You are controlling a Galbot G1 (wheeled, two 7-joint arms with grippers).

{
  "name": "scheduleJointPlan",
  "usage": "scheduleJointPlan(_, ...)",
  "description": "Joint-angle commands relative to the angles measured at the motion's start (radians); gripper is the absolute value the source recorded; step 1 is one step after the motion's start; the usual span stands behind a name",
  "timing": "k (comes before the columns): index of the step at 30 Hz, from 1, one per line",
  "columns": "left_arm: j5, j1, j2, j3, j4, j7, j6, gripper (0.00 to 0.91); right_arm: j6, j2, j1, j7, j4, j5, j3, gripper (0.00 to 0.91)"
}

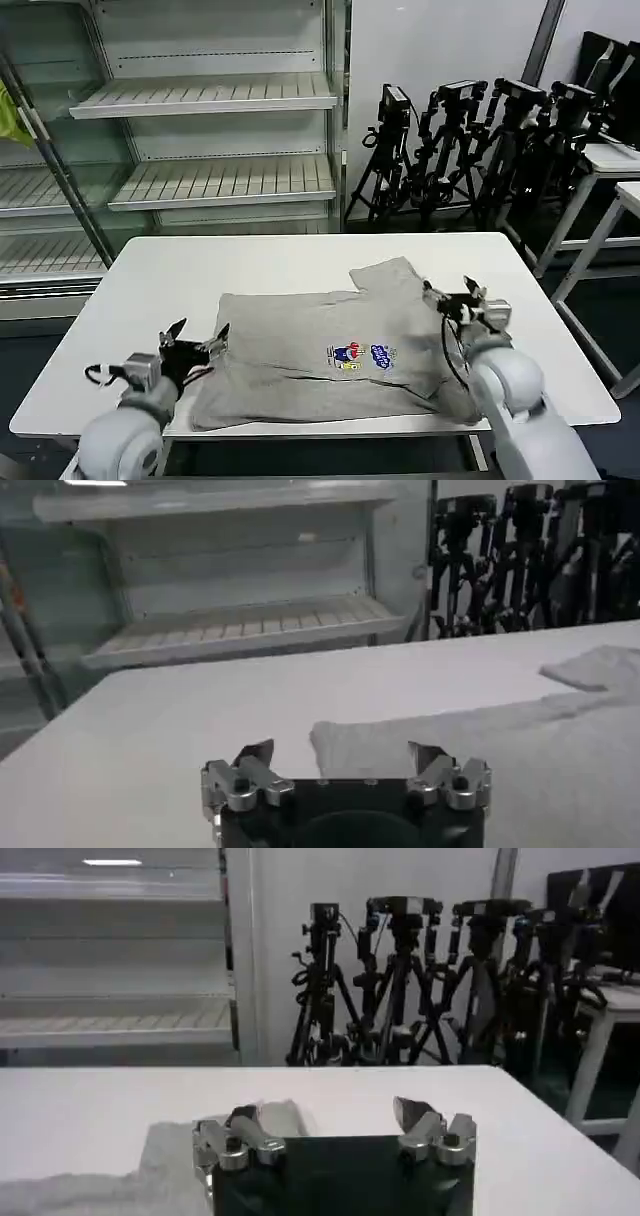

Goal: Fold and organize the clothes.

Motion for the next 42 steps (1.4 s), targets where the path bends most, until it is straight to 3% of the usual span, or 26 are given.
scheduleJointPlan(1,-0.100,-0.270,0.027,0.129,0.199,-0.008,0.017,0.907,-0.001,0.037,0.221,0.004,-0.246,-0.006,-0.092,0.907)
scheduleJointPlan(10,-0.114,-0.376,0.005,0.229,0.354,-0.005,0.017,0.907,0.000,0.117,0.348,-0.006,-0.472,-0.072,-0.122,0.907)
scheduleJointPlan(17,-0.063,-0.409,-0.018,0.255,0.447,-0.008,0.016,0.907,0.000,0.153,0.392,-0.044,-0.592,-0.107,-0.143,0.907)
scheduleJointPlan(28,-0.079,-0.413,-0.029,0.263,0.499,-0.009,0.017,0.907,-0.001,0.179,0.391,-0.057,-0.682,-0.110,-0.158,0.907)
scheduleJointPlan(29,-0.086,-0.414,-0.029,0.264,0.503,-0.009,0.017,0.907,-0.001,0.180,0.390,-0.058,-0.684,-0.110,-0.159,0.846)
scheduleJointPlan(30,-0.088,-0.415,-0.030,0.265,0.507,-0.008,0.017,0.907,-0.001,0.181,0.389,-0.060,-0.686,-0.110,-0.159,0.705)
scheduleJointPlan(31,-0.091,-0.417,-0.031,0.265,0.510,-0.008,0.017,0.907,-0.001,0.184,0.385,-0.064,-0.694,-0.106,-0.158,0.393)
scheduleJointPlan(32,-0.094,-0.417,-0.031,0.264,0.511,-0.008,0.017,0.222,-0.001,0.185,0.383,-0.065,-0.697,-0.105,-0.157,0.111)
scheduleJointPlan(33,-0.101,-0.419,-0.031,0.264,0.515,-0.007,0.017,0.071,-0.001,0.188,0.380,-0.066,-0.703,-0.100,-0.156,0.020)
scheduleJointPlan(42,-0.130,-0.377,-0.011,0.262,0.474,0.036,0.016,0.060,-0.001,0.186,0.345,-0.070,-0.687,-0.055,-0.150,0.000)
